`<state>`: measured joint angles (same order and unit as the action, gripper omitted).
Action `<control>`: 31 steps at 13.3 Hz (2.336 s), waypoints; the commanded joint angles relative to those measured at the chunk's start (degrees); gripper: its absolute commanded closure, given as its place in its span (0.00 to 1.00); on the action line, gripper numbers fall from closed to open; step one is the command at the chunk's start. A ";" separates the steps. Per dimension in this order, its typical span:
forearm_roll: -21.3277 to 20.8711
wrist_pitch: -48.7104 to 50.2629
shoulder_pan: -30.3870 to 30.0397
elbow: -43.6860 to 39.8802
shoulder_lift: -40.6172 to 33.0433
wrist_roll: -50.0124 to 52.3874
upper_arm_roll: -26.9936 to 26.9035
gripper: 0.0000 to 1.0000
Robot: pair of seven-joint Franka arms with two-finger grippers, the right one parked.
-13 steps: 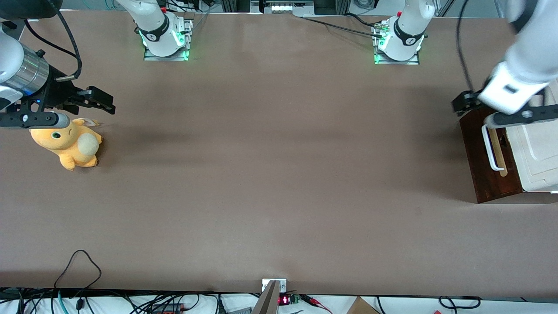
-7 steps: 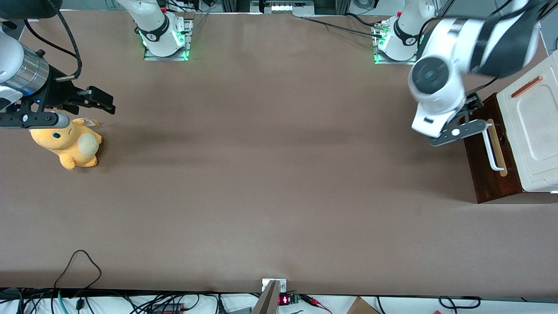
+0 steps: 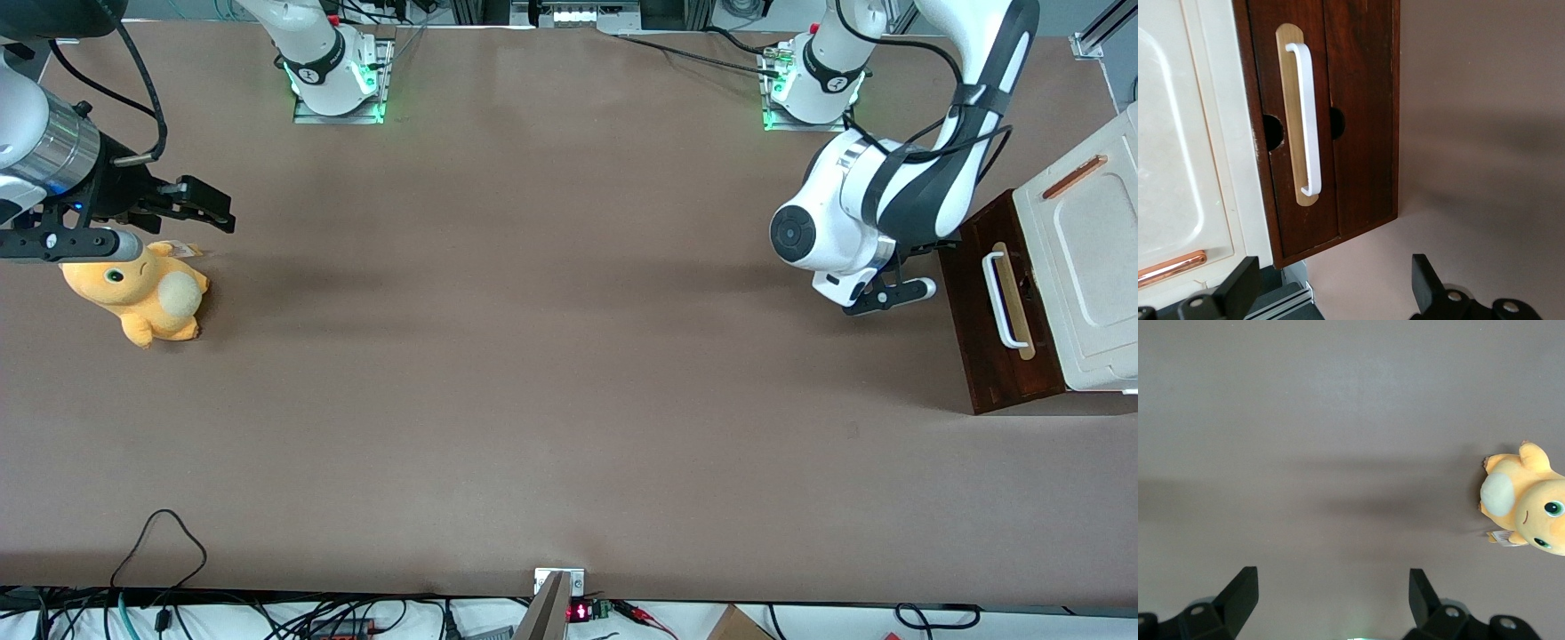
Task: Open lower drawer with left arm only
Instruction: 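Move the left gripper down toward the white handle of the lower drawer, then close the left gripper around the white drawer handle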
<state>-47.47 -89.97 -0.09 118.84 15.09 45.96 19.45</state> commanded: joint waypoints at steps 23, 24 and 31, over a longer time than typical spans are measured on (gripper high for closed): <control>-30.32 4.89 4.48 1.22 16.72 10.81 -12.86 0.23; -30.67 4.54 4.39 1.22 16.81 10.81 -13.38 0.24; -32.51 1.99 4.39 0.95 17.34 10.11 -15.32 0.40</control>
<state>-78.80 -87.88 3.81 120.75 31.66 56.74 4.59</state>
